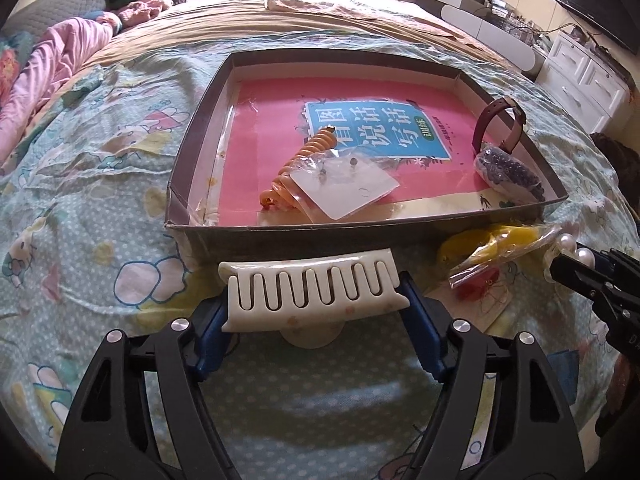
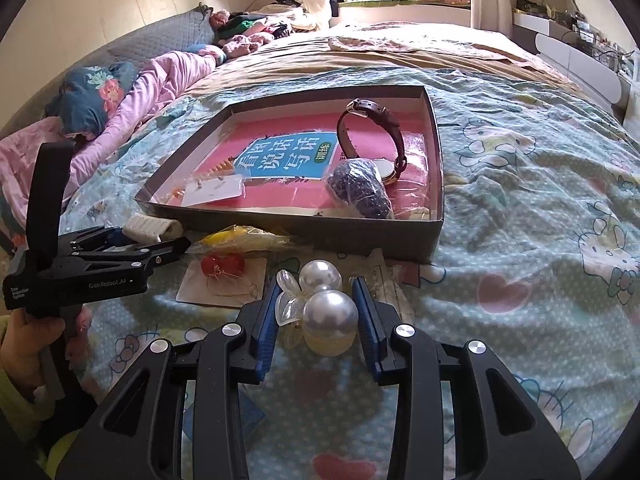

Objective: Organize jewelry
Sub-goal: 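Grasp the white pearl earrings with the right tool while the left tool grasps the white claw clip, then carry the claw clip and pearl earrings over the tray with both tools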

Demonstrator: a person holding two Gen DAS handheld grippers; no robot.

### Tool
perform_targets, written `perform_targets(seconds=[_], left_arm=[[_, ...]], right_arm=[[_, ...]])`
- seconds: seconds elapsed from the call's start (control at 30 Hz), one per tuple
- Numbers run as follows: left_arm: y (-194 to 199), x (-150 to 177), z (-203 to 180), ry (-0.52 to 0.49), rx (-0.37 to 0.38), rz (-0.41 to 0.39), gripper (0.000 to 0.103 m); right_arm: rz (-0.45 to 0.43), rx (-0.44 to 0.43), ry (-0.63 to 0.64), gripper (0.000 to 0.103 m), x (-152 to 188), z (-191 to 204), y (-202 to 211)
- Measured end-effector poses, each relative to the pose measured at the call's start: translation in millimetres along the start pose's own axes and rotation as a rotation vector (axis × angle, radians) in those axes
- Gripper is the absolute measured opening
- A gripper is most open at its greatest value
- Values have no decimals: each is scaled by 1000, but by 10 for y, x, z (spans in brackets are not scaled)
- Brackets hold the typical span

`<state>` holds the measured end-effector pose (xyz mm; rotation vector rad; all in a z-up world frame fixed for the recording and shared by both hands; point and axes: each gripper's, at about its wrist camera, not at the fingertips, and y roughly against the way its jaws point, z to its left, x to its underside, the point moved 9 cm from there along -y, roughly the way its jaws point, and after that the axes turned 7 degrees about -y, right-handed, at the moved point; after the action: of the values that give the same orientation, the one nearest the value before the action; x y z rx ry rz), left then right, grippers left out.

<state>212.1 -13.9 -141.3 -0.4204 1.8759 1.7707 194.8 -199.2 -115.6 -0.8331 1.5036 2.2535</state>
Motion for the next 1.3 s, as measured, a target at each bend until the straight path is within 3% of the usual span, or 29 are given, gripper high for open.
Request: perform_targets(seconds=[0.57,1.3], left_arm=[[450,83,68,-1,-5,-62,67],[814,-61,395,52,-38,-155,67]], right_arm=[[-51,-19,44,34,-141,247,270],[-78,-101,164,34,-333,933,239]])
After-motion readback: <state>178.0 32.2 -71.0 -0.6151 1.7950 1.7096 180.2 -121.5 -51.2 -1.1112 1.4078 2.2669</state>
